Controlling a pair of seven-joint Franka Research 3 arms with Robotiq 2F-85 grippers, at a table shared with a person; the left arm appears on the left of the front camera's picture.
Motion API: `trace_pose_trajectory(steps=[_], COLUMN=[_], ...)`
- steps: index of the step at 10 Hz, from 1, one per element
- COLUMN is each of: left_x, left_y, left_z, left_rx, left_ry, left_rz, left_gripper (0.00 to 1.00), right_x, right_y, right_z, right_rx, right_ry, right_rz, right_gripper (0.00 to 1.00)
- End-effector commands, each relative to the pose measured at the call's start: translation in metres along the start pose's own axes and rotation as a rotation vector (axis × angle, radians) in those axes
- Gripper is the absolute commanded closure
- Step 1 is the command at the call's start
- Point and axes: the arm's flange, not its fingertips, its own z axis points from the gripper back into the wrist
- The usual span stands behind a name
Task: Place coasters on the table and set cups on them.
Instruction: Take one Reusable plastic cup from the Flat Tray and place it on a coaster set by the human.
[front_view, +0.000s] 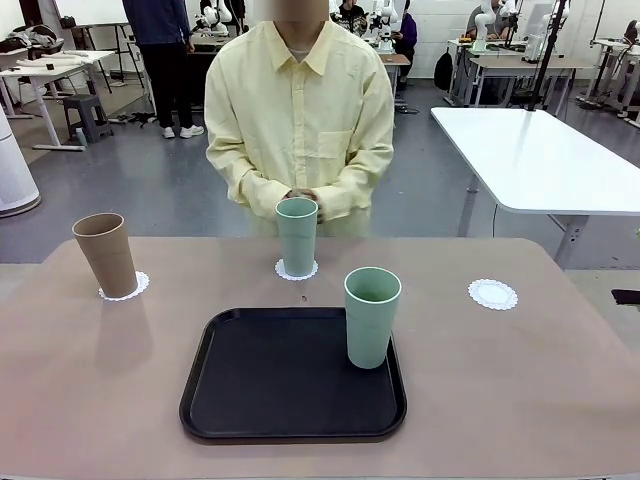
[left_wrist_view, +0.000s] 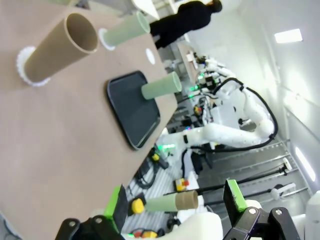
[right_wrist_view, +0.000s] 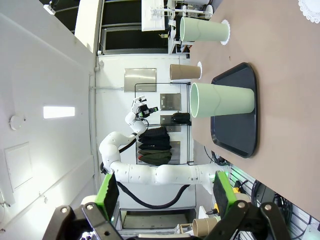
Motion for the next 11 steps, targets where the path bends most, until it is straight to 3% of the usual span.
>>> trace_pose_trajectory(steps=[1, 6, 8, 9, 11], left_x=[-0.001, -0.001, -0.001, -0.001, -0.001], left_y=[-0.001, -0.001, -0.001, -0.001, -0.001], left_z=[0.001, 0.001, 0.001, 0.001, 0.001], left_rx=[0.004, 0.004, 0.004, 0.004, 0.004], left_ry=[-0.003, -0.003, -0.003, -0.003, -0.003], left_rz=[0.006, 0.006, 0.006, 0.006, 0.006], left_gripper=[0.0, 0.0, 0.0, 0.0, 0.0], right_x=[0.0, 0.0, 0.016, 0.041, 0.064], right_y=[0.001, 0.0, 0.043, 0.066, 0.082], right_z=[0.0, 0.0, -0.042, -0.074, -0.108], right_rx=[0.013, 0.0, -0.259, -0.37, -0.471], right_ry=[0.001, 0.0, 0.049, 0.151, 0.182], right_rz=[0.01, 0.0, 0.213, 0.256, 0.317], right_gripper=[0.0, 0.0, 0.0, 0.0, 0.0])
